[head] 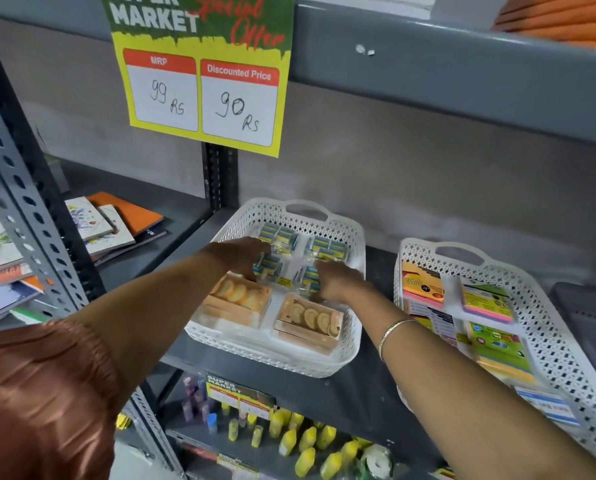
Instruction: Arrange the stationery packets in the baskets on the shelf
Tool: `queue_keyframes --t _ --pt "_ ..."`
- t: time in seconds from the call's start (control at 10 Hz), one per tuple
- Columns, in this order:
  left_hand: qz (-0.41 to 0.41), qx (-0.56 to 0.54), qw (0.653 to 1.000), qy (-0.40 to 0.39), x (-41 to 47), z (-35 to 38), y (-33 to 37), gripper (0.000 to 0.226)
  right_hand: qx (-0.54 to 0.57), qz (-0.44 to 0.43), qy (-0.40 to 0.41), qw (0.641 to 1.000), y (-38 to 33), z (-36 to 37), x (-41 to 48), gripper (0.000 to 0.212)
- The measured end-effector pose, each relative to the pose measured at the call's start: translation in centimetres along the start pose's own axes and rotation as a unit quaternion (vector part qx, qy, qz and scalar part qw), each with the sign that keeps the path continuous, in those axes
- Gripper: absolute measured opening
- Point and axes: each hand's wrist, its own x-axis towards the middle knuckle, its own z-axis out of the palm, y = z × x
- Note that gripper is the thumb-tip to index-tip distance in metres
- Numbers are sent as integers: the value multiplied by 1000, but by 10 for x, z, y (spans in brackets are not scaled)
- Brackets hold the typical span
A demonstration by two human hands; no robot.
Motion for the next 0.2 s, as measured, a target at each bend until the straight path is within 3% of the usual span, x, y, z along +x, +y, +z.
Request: queue_keyframes --t 0.1,0.2 --pt "-5 11 1000 22 -6 -2 3 85 41 -11 32 999 2 -2 -8 67" --pt "-4 35 995 91 -11 0 4 84 74 -18 106 991 5 -3 -16 70"
